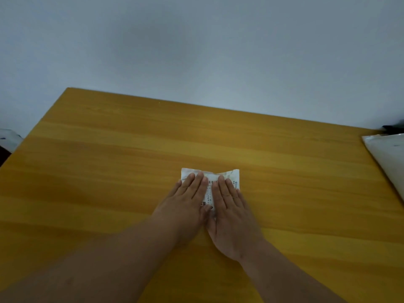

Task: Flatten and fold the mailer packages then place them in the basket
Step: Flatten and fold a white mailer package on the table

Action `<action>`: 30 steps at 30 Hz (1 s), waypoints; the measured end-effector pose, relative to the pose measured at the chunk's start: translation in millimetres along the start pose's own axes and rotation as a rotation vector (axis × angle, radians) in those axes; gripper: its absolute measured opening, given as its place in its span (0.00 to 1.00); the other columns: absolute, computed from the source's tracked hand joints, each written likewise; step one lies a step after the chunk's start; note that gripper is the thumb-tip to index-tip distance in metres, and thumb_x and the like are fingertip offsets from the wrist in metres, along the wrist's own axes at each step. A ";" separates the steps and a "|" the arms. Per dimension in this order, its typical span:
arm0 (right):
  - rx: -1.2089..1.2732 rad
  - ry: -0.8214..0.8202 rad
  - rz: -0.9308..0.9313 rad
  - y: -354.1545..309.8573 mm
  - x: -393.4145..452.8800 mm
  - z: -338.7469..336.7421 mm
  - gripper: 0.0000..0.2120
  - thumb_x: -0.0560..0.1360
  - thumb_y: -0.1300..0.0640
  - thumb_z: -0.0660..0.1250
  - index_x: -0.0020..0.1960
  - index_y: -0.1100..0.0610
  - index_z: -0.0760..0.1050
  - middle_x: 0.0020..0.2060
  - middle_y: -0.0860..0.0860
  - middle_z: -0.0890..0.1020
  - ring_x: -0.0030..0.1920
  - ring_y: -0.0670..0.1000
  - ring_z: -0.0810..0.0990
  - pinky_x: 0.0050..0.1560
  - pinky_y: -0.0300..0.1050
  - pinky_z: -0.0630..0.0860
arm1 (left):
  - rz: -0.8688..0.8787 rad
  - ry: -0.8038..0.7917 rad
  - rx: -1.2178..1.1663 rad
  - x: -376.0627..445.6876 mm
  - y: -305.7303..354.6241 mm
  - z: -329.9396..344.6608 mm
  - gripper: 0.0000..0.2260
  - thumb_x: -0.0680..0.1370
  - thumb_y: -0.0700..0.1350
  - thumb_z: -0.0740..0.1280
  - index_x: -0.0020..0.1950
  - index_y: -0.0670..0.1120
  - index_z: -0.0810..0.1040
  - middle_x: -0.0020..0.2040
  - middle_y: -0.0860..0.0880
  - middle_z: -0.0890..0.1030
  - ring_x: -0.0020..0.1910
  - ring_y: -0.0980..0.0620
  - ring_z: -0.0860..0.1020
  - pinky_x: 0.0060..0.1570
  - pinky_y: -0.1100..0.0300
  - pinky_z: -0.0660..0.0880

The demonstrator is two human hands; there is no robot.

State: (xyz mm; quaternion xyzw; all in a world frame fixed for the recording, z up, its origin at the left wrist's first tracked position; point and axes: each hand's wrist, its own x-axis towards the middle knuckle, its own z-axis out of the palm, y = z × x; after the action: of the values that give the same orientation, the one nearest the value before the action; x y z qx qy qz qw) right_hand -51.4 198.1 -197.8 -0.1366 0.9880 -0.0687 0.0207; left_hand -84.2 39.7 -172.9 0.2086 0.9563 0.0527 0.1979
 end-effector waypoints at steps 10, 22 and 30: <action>-0.070 -0.026 0.015 -2.6 1.8 0.4 0.32 0.81 0.42 0.47 0.78 0.60 0.58 0.78 0.56 0.58 0.78 0.55 0.55 0.72 0.52 0.51 | -0.024 -0.005 0.034 0.3 3.1 1.3 0.30 0.77 0.59 0.33 0.76 0.49 0.29 0.76 0.51 0.27 0.73 0.54 0.27 0.74 0.55 0.31; 0.230 0.055 0.274 9.4 15.0 -36.9 0.38 0.70 0.39 0.43 0.74 0.55 0.65 0.74 0.53 0.64 0.73 0.54 0.60 0.73 0.51 0.59 | -0.070 0.124 -0.170 3.1 -4.0 -25.4 0.22 0.83 0.56 0.51 0.78 0.56 0.58 0.79 0.53 0.54 0.77 0.48 0.51 0.75 0.47 0.55; 0.319 0.109 0.562 -5.1 6.0 -23.9 0.27 0.77 0.45 0.60 0.74 0.51 0.62 0.66 0.51 0.67 0.65 0.55 0.63 0.64 0.54 0.60 | -0.445 0.244 -0.367 -5.8 -2.2 -14.1 0.34 0.75 0.66 0.63 0.75 0.51 0.62 0.74 0.50 0.61 0.72 0.44 0.59 0.68 0.48 0.60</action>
State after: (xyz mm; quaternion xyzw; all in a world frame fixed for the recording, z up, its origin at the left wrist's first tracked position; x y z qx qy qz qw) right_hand -57.2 194.8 -173.5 0.1504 0.9635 -0.2212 0.0072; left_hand -85.8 35.1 -158.3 -0.0531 0.9697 0.2046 0.1225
